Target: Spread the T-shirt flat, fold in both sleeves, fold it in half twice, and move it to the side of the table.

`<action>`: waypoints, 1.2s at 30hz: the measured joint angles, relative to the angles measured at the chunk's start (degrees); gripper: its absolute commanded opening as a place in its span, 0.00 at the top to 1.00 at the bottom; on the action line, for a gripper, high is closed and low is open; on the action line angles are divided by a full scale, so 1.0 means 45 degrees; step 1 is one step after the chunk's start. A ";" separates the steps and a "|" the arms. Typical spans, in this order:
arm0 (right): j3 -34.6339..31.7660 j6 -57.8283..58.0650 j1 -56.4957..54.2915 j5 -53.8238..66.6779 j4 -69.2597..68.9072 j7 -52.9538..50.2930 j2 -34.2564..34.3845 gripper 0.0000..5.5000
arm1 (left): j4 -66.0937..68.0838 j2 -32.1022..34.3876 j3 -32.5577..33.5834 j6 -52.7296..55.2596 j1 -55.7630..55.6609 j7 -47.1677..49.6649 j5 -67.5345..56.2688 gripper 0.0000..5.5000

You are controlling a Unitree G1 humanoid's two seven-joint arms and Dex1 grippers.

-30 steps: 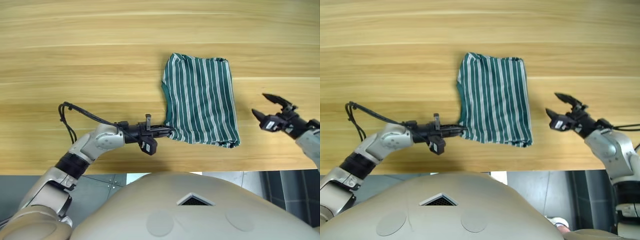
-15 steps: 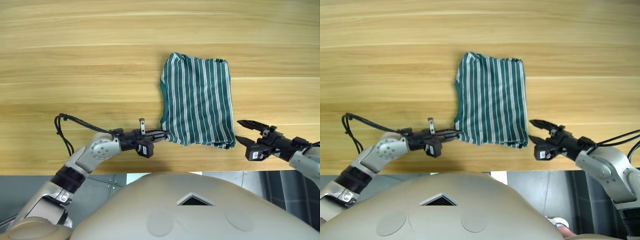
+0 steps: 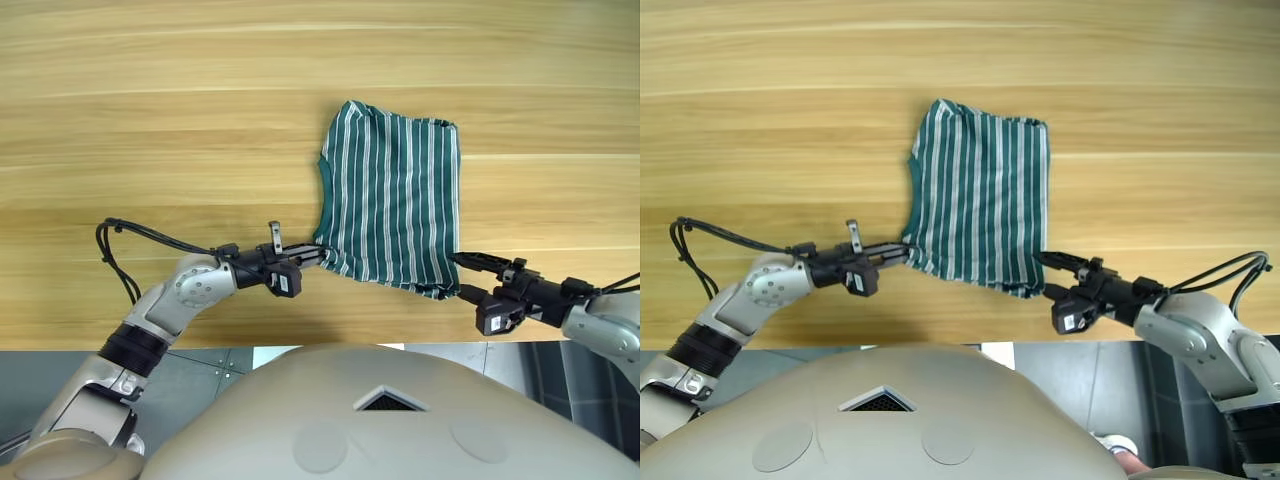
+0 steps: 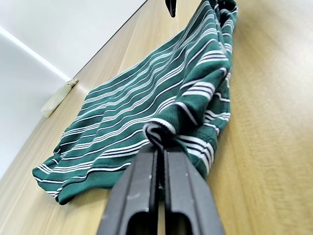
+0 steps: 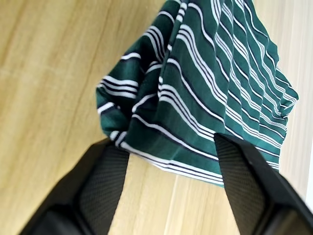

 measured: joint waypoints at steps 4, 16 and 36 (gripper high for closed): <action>0.0123 -0.0260 -0.0134 -0.0172 0.0178 0.0010 -0.0012 0.69 | 0.0000 -0.0002 0.0034 0.0024 0.0007 0.0000 0.0000 1.00; 0.0604 -0.0655 -0.0824 -0.0249 0.0511 0.0267 0.0011 0.98 | -0.0205 0.0023 0.0237 0.0361 0.0230 0.0008 0.0011 1.00; -0.1208 0.0655 -0.0091 0.1231 -0.0285 -0.0601 0.1974 0.98 | -0.2080 0.0830 0.0743 0.1174 0.2664 -0.0299 -0.0968 1.00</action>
